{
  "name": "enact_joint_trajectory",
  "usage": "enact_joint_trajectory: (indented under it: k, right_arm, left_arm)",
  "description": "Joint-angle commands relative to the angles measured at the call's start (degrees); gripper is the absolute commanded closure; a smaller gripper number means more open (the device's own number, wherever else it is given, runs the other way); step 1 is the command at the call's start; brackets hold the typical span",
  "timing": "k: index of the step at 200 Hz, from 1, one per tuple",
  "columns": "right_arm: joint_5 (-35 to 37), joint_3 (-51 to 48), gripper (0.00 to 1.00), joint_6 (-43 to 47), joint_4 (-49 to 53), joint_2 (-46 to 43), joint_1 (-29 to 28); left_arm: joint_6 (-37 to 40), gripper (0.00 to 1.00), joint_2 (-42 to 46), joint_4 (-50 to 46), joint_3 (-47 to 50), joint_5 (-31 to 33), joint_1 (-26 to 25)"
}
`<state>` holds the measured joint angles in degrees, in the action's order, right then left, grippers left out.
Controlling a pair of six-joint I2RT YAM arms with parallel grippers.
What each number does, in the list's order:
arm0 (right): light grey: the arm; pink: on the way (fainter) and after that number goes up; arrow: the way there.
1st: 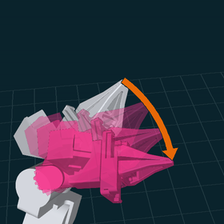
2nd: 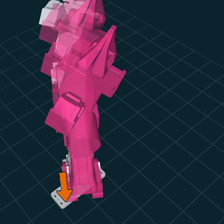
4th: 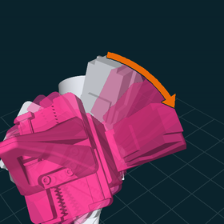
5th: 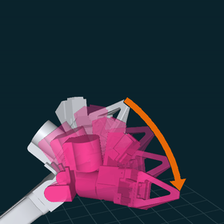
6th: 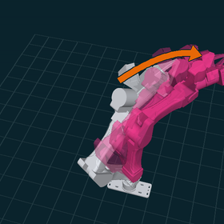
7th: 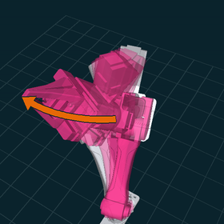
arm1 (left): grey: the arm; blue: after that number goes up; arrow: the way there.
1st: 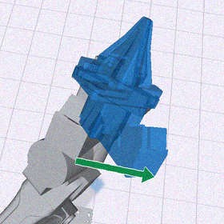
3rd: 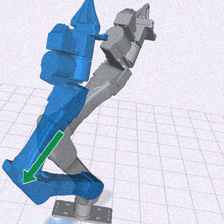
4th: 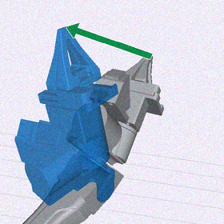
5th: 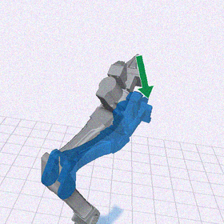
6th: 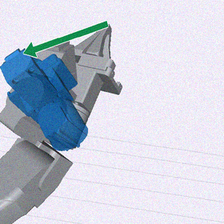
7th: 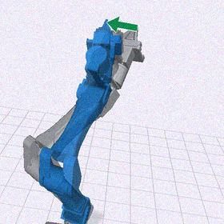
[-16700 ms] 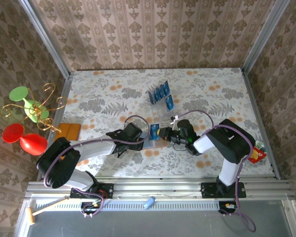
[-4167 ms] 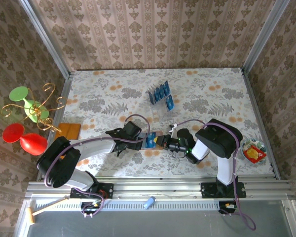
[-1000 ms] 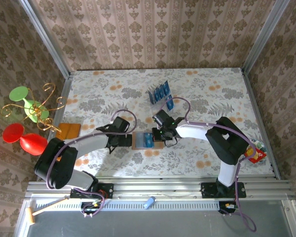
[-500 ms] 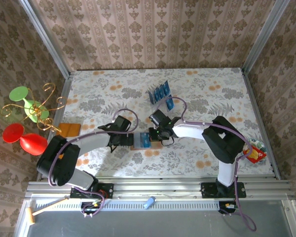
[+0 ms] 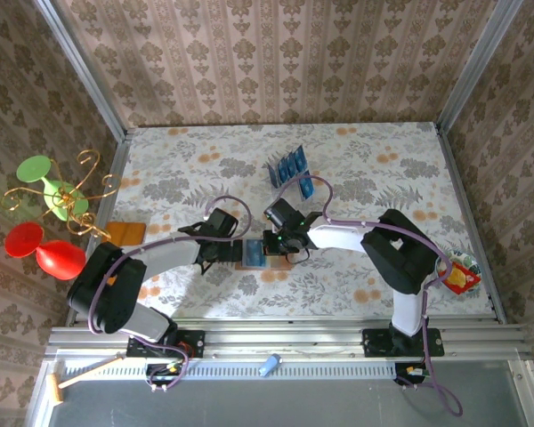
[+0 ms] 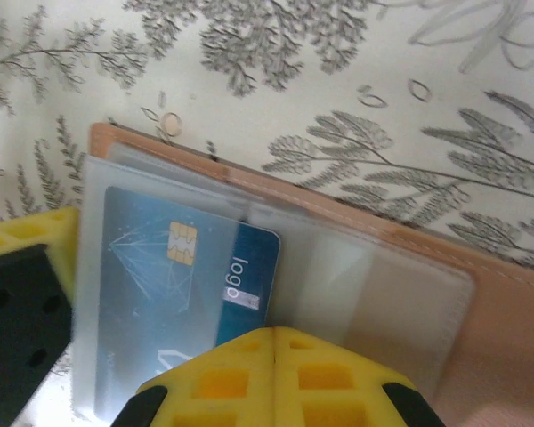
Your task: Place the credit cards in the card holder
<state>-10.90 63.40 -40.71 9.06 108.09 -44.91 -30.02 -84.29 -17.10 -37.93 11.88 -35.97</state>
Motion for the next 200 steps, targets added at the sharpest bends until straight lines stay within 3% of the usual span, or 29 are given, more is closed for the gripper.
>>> enact_joint_trajectory:
  k: [1,128,200]
  right_arm:
    - [-3.3,1.7,1.0,-2.5,-3.3,1.9,-0.5]
    - [-4.1,-5.3,1.0,-4.6,-6.7,-6.8,2.1]
    - [-3.8,-6.1,1.0,-5.0,-7.8,-4.5,1.7]
  left_arm:
    - [-0.5,0.0,-3.0,0.9,0.6,-2.9,-1.3]
    - [-0.9,0.0,1.6,-3.6,-0.3,0.4,0.8]
    - [-1.2,0.0,0.5,-2.8,0.3,-0.3,0.9]
